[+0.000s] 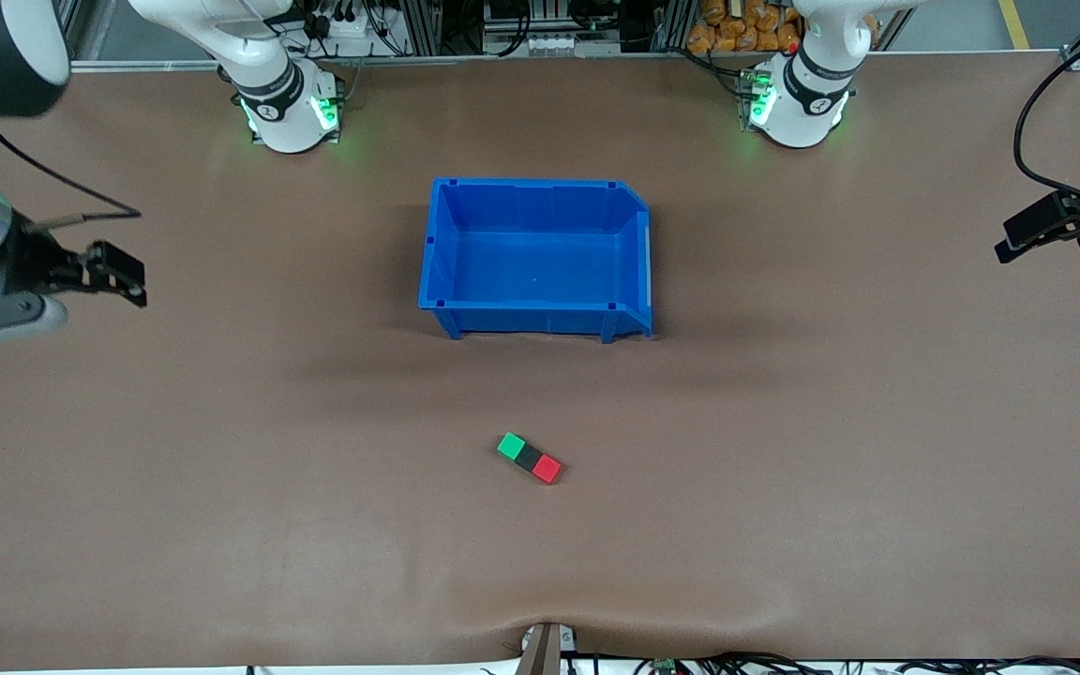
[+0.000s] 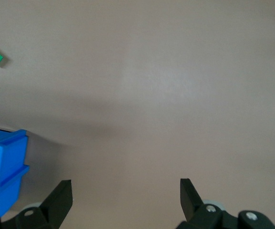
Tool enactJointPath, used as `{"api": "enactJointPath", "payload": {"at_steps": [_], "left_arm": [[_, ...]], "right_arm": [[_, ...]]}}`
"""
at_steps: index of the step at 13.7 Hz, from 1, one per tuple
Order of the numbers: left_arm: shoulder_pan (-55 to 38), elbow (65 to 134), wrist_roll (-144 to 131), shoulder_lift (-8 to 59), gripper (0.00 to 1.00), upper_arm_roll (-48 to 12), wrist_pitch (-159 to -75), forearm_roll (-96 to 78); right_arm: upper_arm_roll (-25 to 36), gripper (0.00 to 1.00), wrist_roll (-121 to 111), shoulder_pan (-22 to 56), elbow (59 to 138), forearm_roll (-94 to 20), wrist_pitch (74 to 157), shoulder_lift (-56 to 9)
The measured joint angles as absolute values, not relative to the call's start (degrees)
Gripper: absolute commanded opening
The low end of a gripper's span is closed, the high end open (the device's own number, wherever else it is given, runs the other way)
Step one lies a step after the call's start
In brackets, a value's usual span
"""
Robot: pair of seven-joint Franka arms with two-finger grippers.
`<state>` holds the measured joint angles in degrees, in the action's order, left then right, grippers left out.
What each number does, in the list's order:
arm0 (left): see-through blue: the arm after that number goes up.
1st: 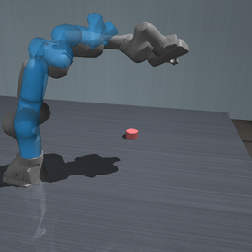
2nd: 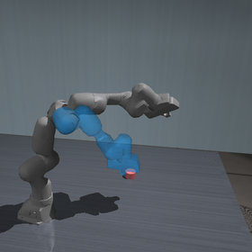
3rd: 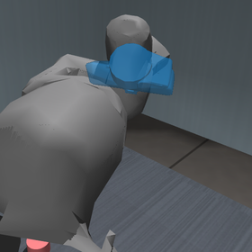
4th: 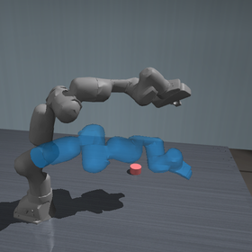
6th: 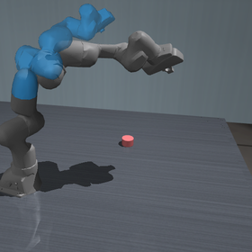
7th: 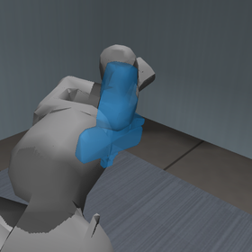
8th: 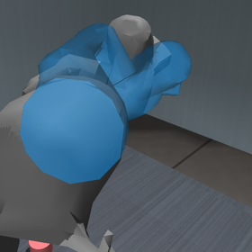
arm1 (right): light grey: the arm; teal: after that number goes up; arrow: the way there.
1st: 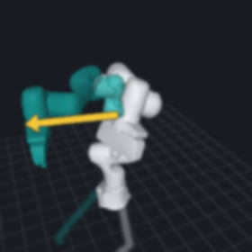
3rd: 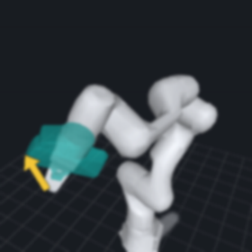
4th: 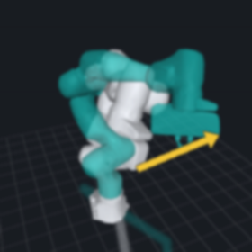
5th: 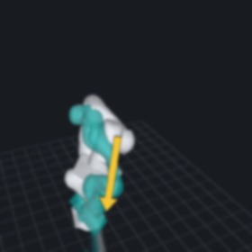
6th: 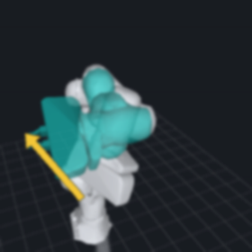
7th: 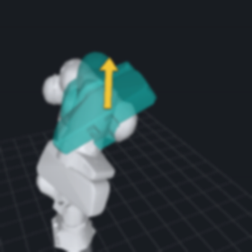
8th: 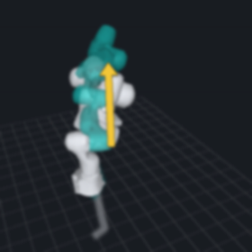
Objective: Attach green and red cubes to black cube
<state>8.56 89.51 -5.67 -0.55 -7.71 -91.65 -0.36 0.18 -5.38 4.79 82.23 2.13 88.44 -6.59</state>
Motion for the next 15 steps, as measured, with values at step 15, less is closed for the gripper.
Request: {"api": "enactJointPath", "payload": {"at_steps": [15], "left_arm": [[1.36, 89.44, -5.58, -0.55, 1.00, -1.10, -91.66, -0.36]], "right_arm": [[4.38, 1.00, -1.51, 0.51, 82.59, -2.10, 78.72, -0.45]]}}
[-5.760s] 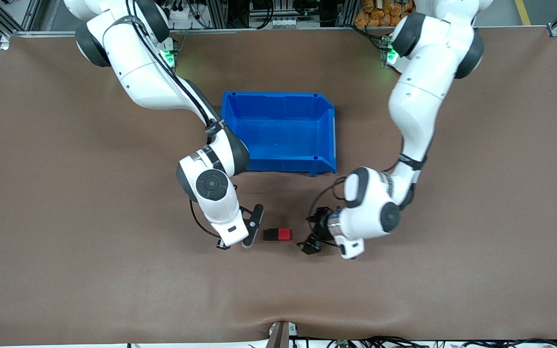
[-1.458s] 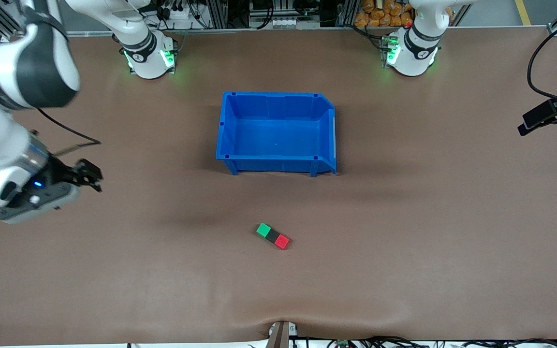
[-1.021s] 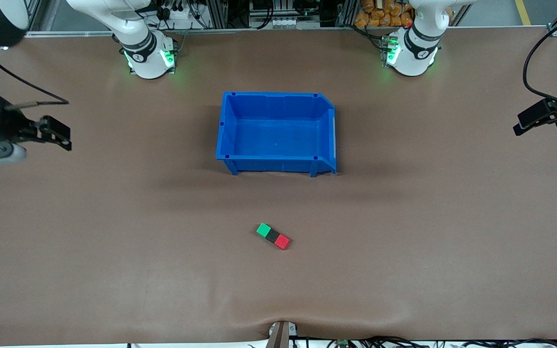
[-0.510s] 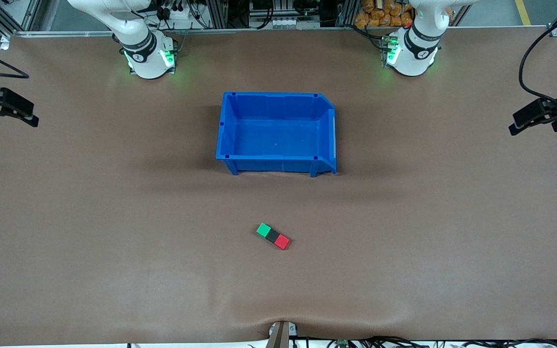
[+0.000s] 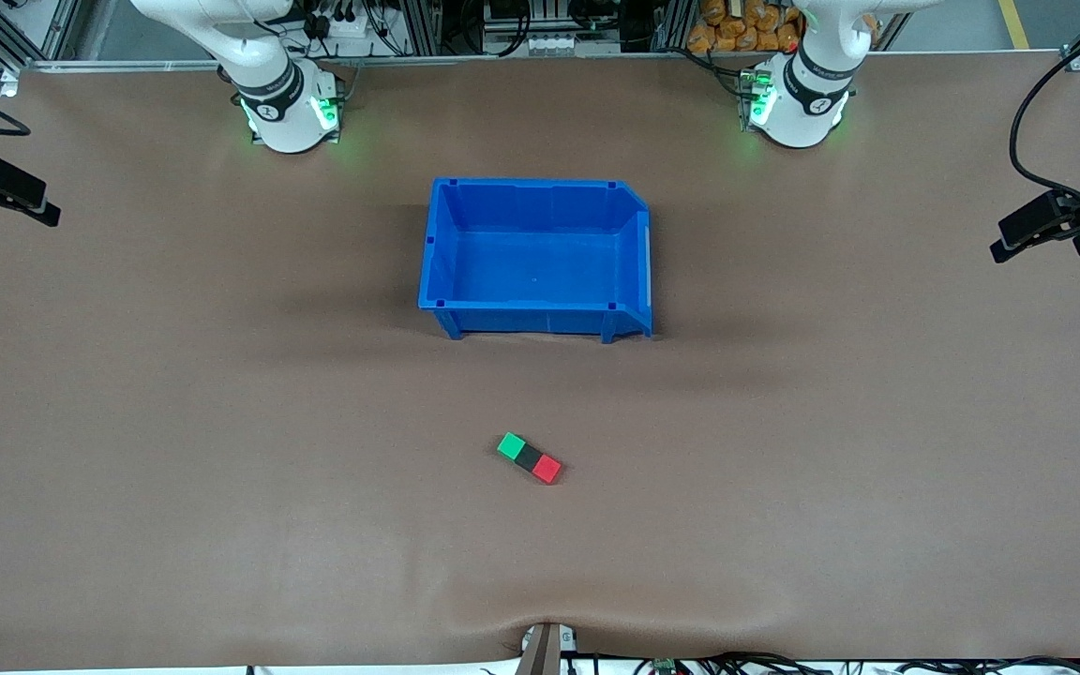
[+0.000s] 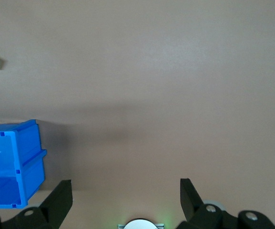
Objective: Attach green and red cubes to black cube
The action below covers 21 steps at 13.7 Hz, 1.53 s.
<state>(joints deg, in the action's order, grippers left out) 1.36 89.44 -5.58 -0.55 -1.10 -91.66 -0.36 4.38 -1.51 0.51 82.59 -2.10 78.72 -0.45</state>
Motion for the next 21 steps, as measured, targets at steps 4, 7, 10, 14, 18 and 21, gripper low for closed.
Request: {"api": "enactJointPath", "payload": {"at_steps": [4, 7, 10, 14, 18, 21], "left_arm": [[1.40, 88.46, -5.59, -0.55, 1.00, -1.05, -91.51, -0.36], [1.41, 87.90, -5.59, -0.55, 1.00, -1.01, -90.05, -0.36], [1.15, 86.92, -5.58, -0.56, 1.00, -1.16, -88.35, -0.38], [1.01, 86.75, -5.58, -0.55, 1.00, -1.17, -87.87, -0.38], [0.95, 86.76, -5.58, -0.35, 1.00, -1.17, -87.10, -0.39], [0.95, 86.76, -5.58, -0.30, 1.00, -1.17, -86.95, -0.39]], "right_arm": [[4.38, 1.00, -1.45, 0.51, 82.96, -2.10, 78.74, -0.45], [4.38, 1.00, -1.45, 0.51, 83.19, -2.09, 78.84, -0.45], [4.38, 1.00, -1.44, 0.51, 83.20, -2.09, 79.00, -0.45], [4.45, 1.00, -1.45, 0.44, 83.20, -2.09, 79.01, -0.45], [4.50, 1.00, -1.45, 0.33, 83.21, -2.09, 79.01, -0.45], [4.50, 1.00, -1.45, 0.33, 83.22, -2.09, 79.01, -0.45]]}}
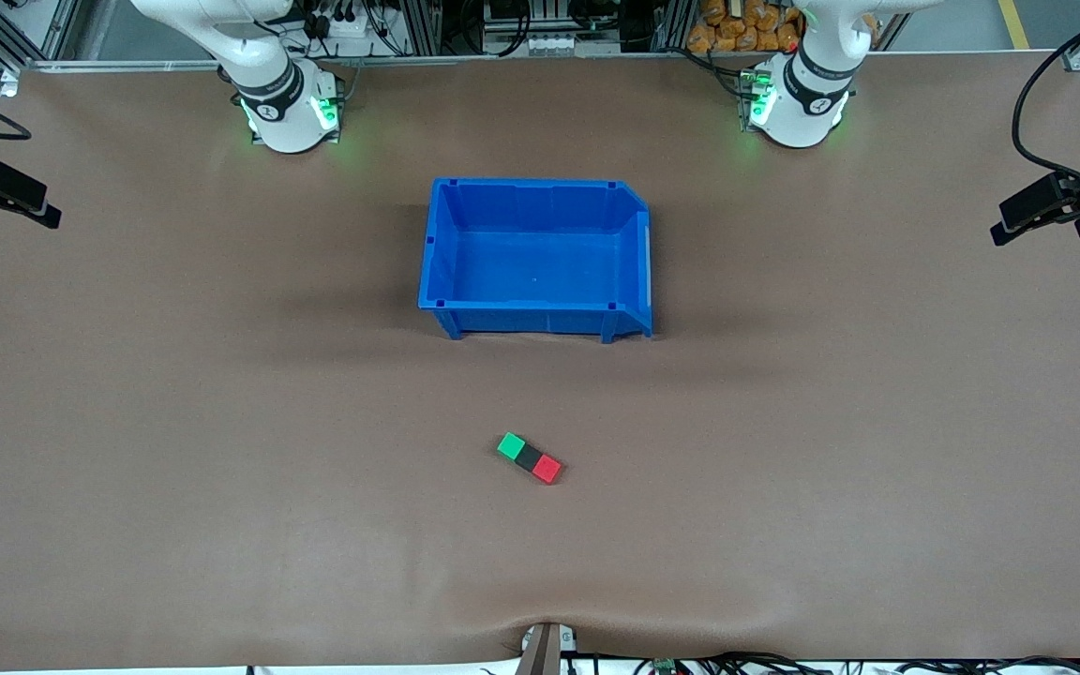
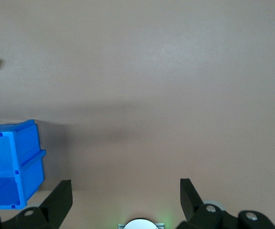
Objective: Attach green and red cubes to black cube
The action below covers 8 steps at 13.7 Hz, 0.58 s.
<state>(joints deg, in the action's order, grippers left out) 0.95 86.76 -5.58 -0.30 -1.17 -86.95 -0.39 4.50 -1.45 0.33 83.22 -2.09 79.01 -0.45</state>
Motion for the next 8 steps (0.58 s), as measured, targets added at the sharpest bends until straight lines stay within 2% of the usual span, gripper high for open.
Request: {"api": "enactJointPath", "payload": {"at_steps": [8], "left_arm": [[0.95, 86.76, -5.58, -0.30, 1.00, -1.17, -86.51, -0.39]], "right_arm": [[4.50, 1.00, -1.45, 0.33, 83.51, -2.09, 79.20, -0.45]]}}
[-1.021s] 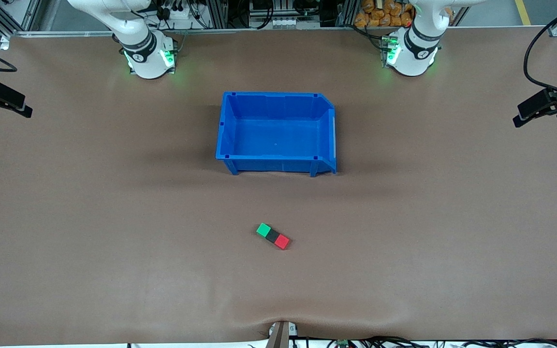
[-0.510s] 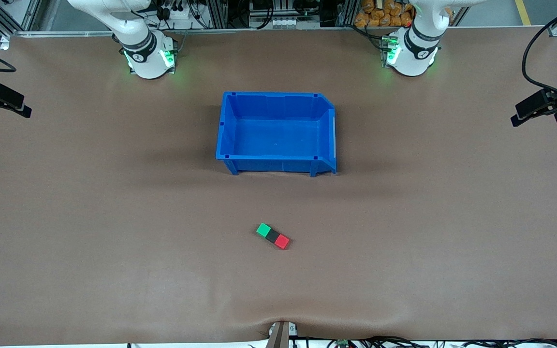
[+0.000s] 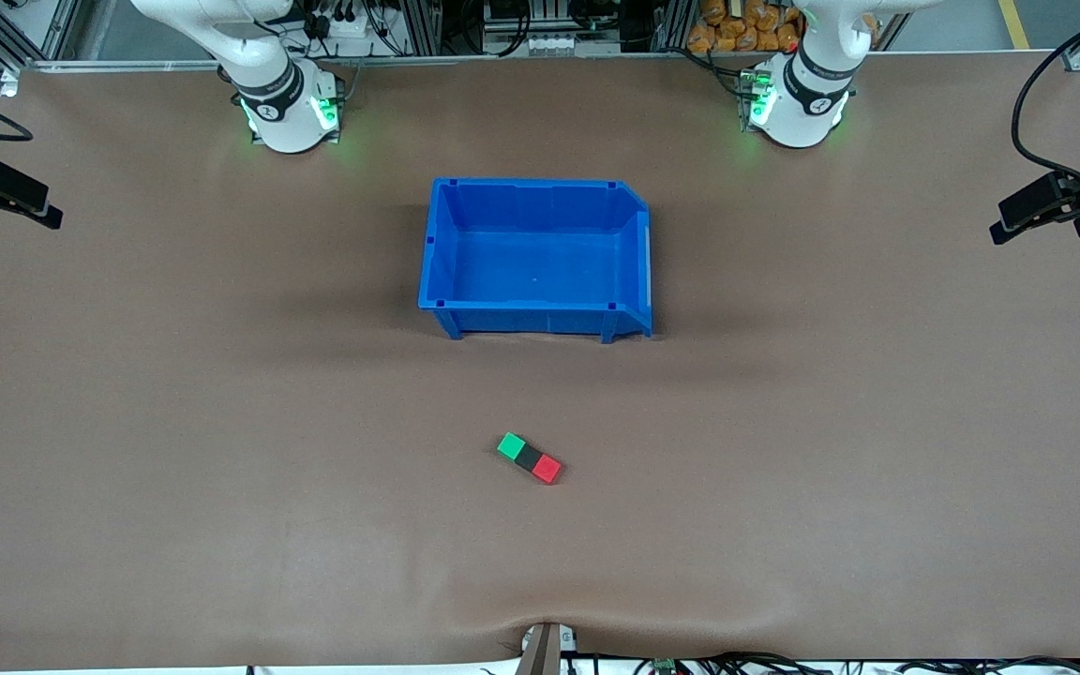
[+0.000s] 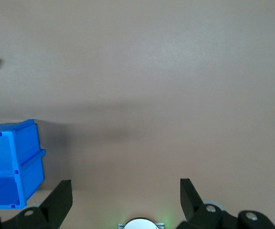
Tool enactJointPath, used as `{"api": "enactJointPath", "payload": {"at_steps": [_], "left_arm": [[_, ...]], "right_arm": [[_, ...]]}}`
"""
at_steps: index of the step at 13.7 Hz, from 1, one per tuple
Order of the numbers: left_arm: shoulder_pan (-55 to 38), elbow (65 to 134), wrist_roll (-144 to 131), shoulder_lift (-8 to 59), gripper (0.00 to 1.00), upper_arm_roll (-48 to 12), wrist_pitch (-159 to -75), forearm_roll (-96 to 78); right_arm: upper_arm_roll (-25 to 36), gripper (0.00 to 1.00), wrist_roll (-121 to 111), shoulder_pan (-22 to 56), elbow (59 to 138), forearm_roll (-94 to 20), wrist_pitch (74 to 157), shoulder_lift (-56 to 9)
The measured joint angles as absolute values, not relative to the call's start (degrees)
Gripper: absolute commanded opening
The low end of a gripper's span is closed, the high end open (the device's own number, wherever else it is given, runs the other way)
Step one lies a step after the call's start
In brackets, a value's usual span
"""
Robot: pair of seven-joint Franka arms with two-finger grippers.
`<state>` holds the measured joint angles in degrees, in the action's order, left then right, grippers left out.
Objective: Attach green and red cubes to black cube
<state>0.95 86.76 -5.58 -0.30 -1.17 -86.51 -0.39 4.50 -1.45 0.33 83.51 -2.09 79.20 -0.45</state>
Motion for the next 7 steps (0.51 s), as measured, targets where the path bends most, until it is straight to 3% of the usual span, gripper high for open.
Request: {"api": "enactJointPath", "payload": {"at_steps": [7], "left_arm": [[0.92, 86.79, -5.58, -0.29, 1.00, -1.18, -86.27, -0.39]], "right_arm": [[4.47, 1.00, -1.45, 0.33, 83.58, -2.10, 79.51, -0.46]]}}
